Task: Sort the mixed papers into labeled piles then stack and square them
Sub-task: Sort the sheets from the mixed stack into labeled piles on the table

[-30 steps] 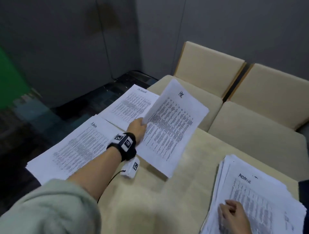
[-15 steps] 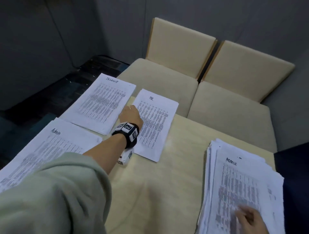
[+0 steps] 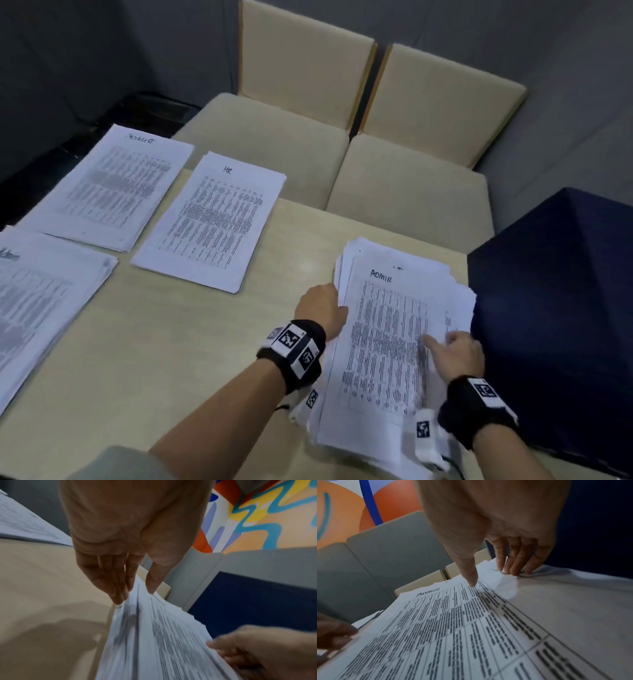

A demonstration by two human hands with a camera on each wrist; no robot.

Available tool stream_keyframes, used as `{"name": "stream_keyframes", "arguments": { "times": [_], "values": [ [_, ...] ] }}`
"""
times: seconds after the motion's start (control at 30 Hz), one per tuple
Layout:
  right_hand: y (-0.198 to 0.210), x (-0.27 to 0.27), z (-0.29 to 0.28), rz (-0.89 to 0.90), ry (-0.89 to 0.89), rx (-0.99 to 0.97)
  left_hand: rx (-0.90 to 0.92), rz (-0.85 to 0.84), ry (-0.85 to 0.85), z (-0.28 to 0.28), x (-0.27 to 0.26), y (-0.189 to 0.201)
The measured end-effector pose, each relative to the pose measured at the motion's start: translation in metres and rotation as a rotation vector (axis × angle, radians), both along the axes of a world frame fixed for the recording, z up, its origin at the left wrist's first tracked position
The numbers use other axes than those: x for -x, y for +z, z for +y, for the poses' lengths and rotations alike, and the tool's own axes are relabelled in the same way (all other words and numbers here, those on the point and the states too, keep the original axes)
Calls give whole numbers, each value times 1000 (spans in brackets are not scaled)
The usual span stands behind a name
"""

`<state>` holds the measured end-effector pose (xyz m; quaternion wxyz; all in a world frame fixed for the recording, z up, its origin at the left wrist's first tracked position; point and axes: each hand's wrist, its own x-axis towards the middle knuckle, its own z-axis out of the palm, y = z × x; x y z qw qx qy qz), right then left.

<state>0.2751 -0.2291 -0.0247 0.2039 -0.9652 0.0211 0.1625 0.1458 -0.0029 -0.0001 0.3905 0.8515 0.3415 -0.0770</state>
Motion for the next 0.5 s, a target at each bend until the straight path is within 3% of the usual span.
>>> {"name": "stream_keyframes", "arguments": {
  "times": [0.1,0.3,0.5],
  "values": [
    [0,-1,1,39,-7,-60,-78,52,24,-19,2,-8],
    [-6,4,2,-32,-29,-340,-218,-33,142,-22,11,-8],
    [8,12,-16,-233,63,-434,-107,-104,225,-12,10,-9]
  ]
}}
